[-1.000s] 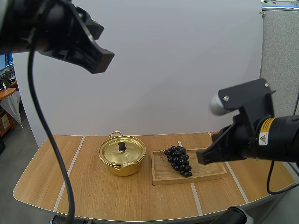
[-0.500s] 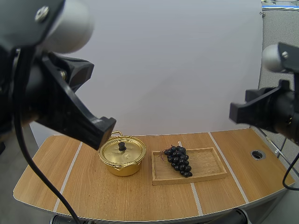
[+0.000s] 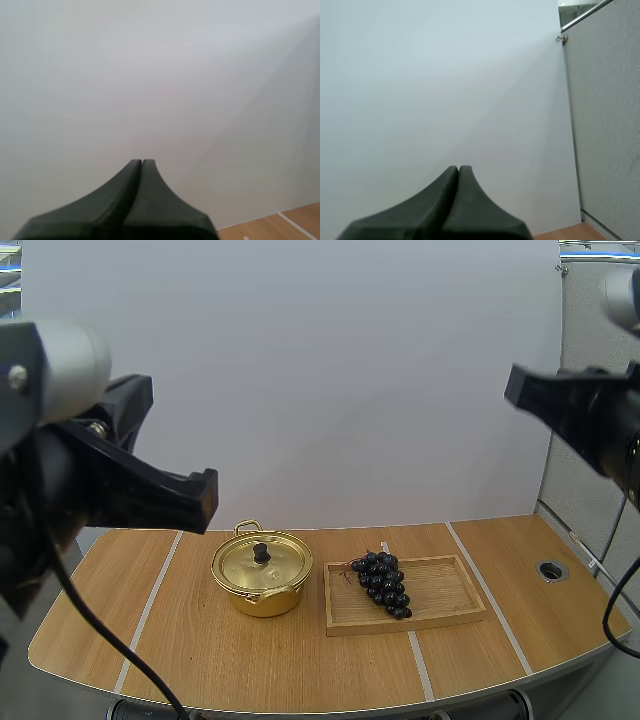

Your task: Open the pot, put the pineapple inside, and close it

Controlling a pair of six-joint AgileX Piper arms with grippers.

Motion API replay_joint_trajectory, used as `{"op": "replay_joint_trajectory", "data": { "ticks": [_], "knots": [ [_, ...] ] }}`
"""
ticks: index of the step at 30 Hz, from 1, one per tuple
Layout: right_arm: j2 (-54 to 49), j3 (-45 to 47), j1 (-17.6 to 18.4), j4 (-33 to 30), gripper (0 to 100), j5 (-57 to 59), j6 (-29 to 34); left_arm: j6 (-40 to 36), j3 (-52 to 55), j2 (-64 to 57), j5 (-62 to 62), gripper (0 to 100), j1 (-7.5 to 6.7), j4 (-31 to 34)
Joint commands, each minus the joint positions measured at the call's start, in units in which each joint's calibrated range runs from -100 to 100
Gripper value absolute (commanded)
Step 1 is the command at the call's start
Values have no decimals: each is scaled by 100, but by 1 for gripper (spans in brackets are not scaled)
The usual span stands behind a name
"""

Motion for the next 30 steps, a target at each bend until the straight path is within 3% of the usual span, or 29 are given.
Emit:
{"op": "replay_joint_trajectory", "data": {
  "ticks": [1,10,14,21,27,30],
  "knots": [
    [-34,684,-218,-56,0,-1311,21,-310,746,-27,-1200,0,3,70],
    [-34,3020,-218,-56,0,-4511,-17,-310,2749,-27,-3454,0,3,70],
    [-34,3888,-218,-56,0,-5170,-17,-310,3464,-27,-4248,0,3,70],
    [-34,4945,-218,-56,0,-5205,-17,-310,4564,-27,-5855,0,3,31],
    [-34,5802,-218,-56,0,-5205,-17,-310,5209,-27,-6014,0,3,23],
    [-34,5802,-218,4,0,-4957,-1,-310,5232,-27,-6014,0,3,23]
  ]
}}
